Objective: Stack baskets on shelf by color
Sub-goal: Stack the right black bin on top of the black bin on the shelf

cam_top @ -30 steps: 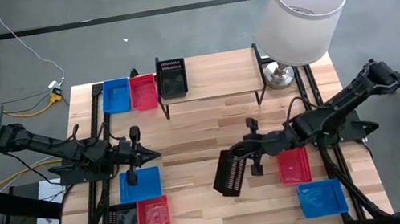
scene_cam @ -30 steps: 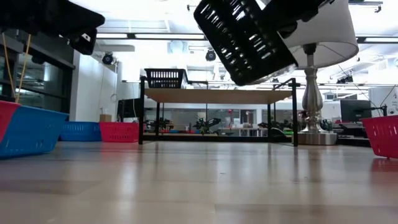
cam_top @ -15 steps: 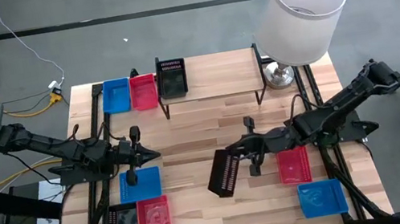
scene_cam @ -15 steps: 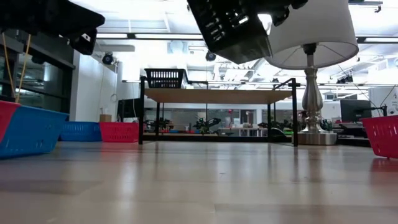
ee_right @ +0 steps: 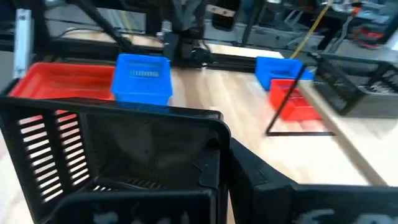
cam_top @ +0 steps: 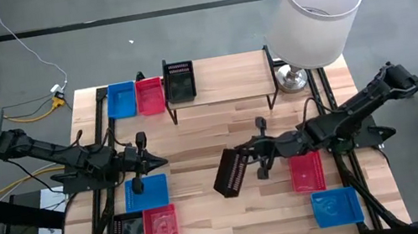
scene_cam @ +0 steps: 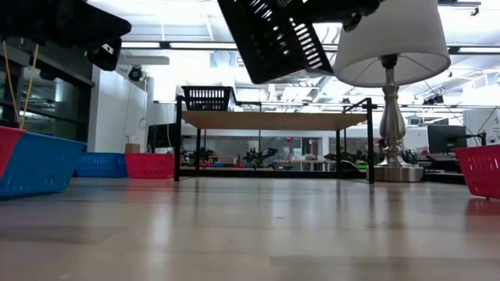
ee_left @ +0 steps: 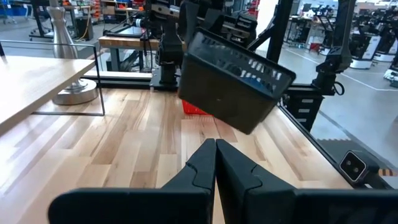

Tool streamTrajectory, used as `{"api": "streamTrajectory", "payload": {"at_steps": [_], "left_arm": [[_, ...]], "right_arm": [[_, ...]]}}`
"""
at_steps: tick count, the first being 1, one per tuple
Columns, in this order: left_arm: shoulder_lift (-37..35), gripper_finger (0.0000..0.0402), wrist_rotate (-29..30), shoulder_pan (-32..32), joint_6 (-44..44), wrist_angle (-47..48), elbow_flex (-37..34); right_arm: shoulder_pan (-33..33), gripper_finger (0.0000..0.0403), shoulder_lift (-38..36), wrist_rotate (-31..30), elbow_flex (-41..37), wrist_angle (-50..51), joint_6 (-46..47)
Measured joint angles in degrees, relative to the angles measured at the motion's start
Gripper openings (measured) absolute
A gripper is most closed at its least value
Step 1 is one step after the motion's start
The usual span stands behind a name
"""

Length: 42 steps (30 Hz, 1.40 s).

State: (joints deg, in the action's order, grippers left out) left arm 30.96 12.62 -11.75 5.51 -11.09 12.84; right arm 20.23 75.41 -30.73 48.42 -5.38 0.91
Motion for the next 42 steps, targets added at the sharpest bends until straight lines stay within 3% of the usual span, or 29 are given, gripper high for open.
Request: {"api": "streamTrajectory", "payload": {"at_steps": [4,7,17,23,28,32,42], "left_arm": [[0.0,0.0,0.0,0.0,0.3,-0.4,0.0],[0.0,0.0,0.0,0.0,-0.2,-0.7,0.0],[0.6,0.0,0.0,0.0,-3.6,-0.3,0.0],[0.7,0.0,0.0,0.0,-3.7,-0.3,0.0],[0.7,0.0,0.0,0.0,-3.7,-0.3,0.0],[0.7,0.0,0.0,0.0,-4.8,-0.3,0.0],[0.7,0.0,4.4,0.0,-7.2,-0.8,0.0]], "right_arm": [[-2.4,0.0,1.6,-2.1,1.8,-5.8,-5.5],[-5.7,0.0,4.5,-1.1,8.4,-5.4,-11.5],[-21.2,0.0,16.8,1.1,45.3,25.9,-26.8],[-30.5,0.0,25.0,11.2,65.1,38.7,-30.5],[-35.8,0.0,31.6,22.2,75.8,45.0,-34.6],[-39.1,0.0,36.0,34.5,81.1,47.7,-37.9],[-48.5,0.0,42.0,54.3,86.5,48.0,-37.5]]}}
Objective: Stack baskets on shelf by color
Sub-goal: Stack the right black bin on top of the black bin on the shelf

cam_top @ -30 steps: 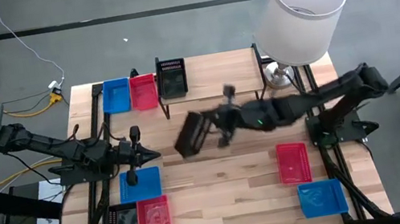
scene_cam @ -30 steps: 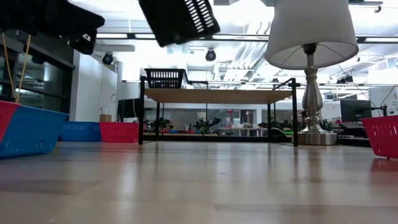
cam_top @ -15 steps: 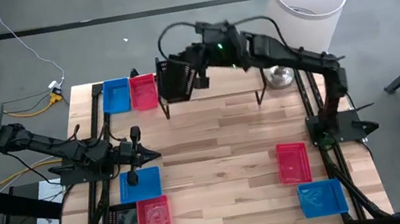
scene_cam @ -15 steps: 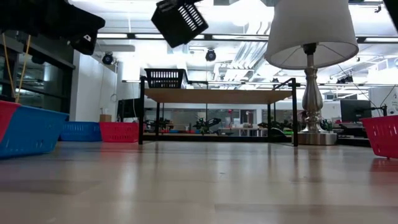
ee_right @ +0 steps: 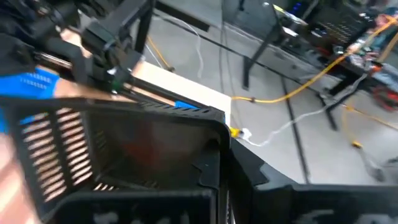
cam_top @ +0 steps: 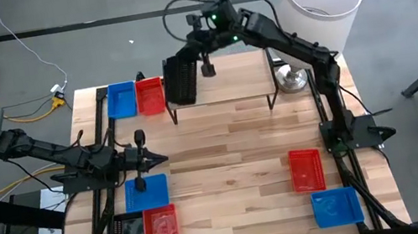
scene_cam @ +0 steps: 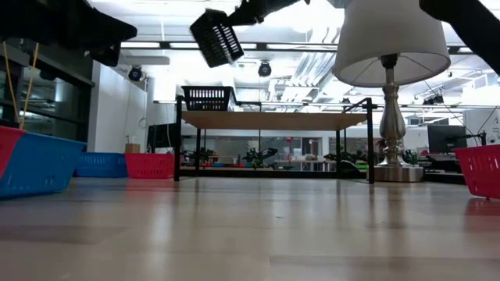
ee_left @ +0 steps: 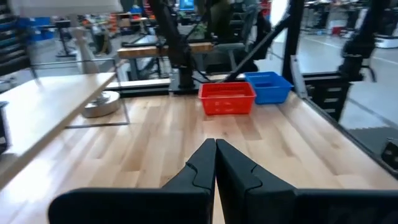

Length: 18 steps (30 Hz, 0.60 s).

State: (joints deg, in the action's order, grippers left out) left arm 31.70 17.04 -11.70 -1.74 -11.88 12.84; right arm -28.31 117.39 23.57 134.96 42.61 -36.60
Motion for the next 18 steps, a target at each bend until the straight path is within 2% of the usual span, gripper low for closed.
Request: {"api": "streamTrajectory", "payload": {"at_steps": [6,12,18], "left_arm": [[0.0,0.0,1.4,0.0,1.5,0.2,0.0],[0.0,0.0,1.7,0.0,1.5,-0.2,0.0],[0.0,0.0,1.8,0.0,1.5,-0.2,0.0]], "right_arm": [[-4.8,0.0,0.2,10.3,-1.6,-0.7,1.9],[-7.0,0.0,2.2,16.5,-1.6,-1.2,4.5],[-7.4,0.0,5.6,17.2,-1.7,-4.4,4.7]]}}
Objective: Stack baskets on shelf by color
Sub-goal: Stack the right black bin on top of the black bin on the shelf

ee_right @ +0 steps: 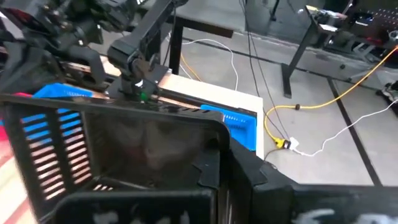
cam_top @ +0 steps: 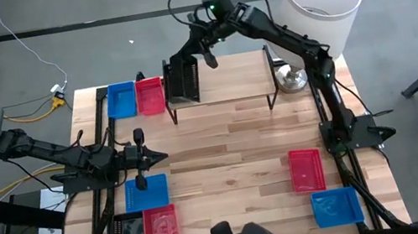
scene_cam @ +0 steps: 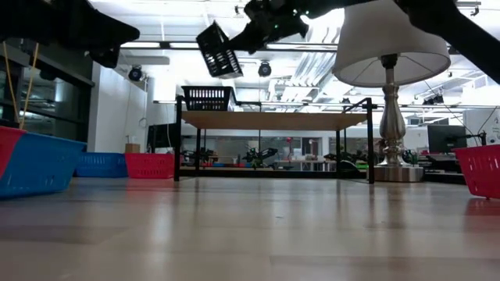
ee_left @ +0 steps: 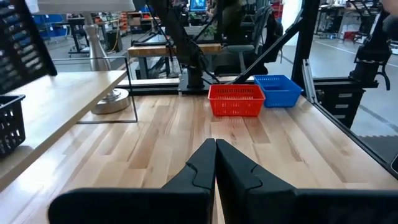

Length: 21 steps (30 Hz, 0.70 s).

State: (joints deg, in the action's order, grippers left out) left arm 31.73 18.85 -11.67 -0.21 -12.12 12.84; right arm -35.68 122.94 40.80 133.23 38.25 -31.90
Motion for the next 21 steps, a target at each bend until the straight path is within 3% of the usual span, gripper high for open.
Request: {"api": "streamTrajectory", "payload": {"at_steps": [6,21], "left_arm": [[0.0,0.0,0.0,0.0,0.0,0.1,0.0],[0.0,0.0,0.0,0.0,0.0,-1.8,0.0]], "right_arm": [[-1.0,0.0,0.9,0.2,0.0,-3.8,1.0],[-1.5,0.0,1.3,0.2,0.0,-2.2,2.9]]}}
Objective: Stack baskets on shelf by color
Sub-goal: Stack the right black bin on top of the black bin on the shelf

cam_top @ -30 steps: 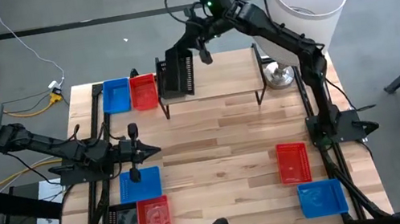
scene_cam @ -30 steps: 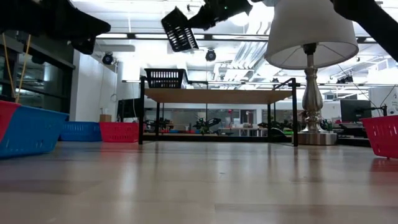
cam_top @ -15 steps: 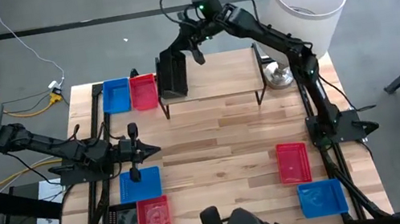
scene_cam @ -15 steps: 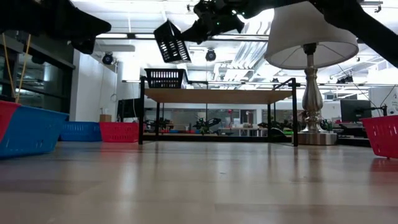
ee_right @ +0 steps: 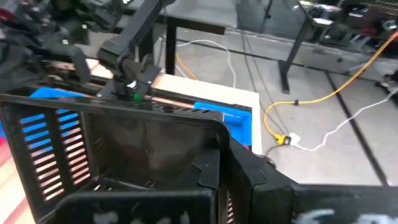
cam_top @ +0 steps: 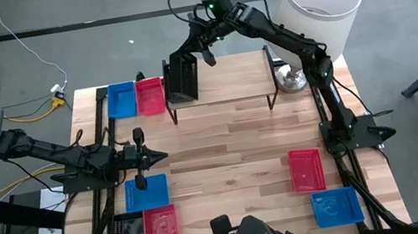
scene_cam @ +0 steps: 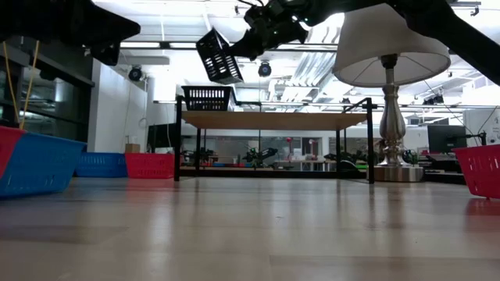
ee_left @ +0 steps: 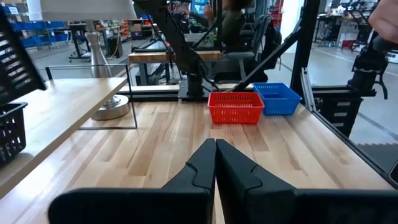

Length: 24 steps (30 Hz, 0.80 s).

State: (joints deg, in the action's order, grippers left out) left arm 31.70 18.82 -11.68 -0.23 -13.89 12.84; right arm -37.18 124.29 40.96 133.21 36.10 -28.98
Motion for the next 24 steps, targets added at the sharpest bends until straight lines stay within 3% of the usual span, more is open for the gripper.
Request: {"api": "streamTrajectory", "payload": {"at_steps": [20,24], "left_arm": [[0.0,0.0,-0.1,0.0,-1.0,0.4,0.0],[0.0,0.0,-0.1,0.0,-1.9,0.4,0.0]], "right_arm": [[0.0,0.0,2.5,-1.7,0.0,-0.8,1.3],[0.0,0.0018,2.6,-2.3,0.0,-0.8,2.6]]}}
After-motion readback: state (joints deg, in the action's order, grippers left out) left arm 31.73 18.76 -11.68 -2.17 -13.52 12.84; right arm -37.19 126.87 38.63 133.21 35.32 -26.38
